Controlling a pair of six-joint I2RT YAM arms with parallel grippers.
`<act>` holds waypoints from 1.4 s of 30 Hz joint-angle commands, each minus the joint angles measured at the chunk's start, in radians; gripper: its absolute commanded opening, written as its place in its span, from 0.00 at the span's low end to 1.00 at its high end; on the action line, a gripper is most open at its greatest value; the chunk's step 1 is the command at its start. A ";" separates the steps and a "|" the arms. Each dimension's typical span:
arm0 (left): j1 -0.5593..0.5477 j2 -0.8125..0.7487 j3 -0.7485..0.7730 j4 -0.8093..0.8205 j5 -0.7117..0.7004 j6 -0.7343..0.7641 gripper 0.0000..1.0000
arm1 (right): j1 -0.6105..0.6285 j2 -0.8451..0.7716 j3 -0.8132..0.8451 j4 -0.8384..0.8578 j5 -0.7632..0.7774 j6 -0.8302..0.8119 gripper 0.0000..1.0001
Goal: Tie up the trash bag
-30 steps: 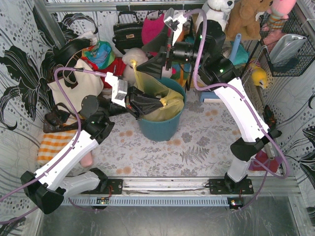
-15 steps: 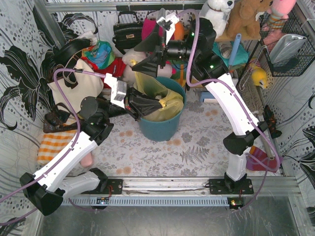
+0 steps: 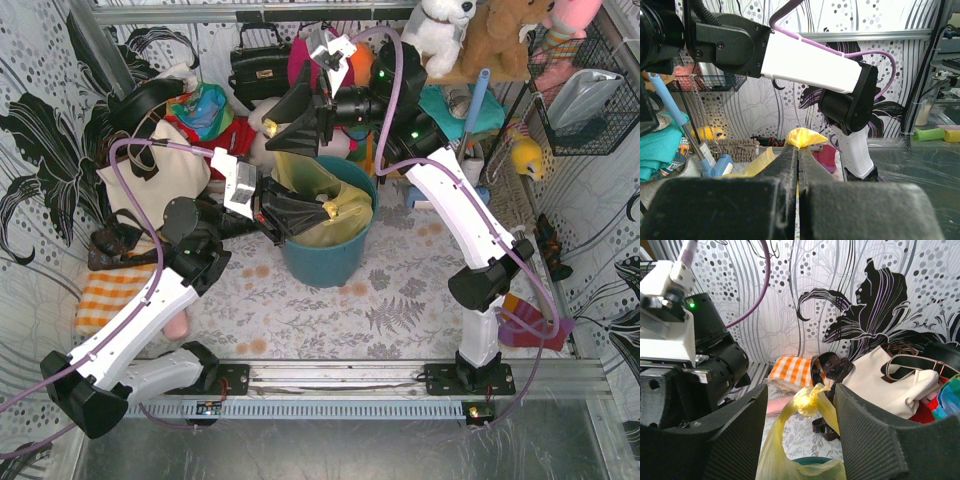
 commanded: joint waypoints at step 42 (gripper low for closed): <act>0.002 0.114 0.158 0.058 -0.258 0.147 0.00 | 0.004 -0.223 -0.137 -0.097 0.520 0.080 0.00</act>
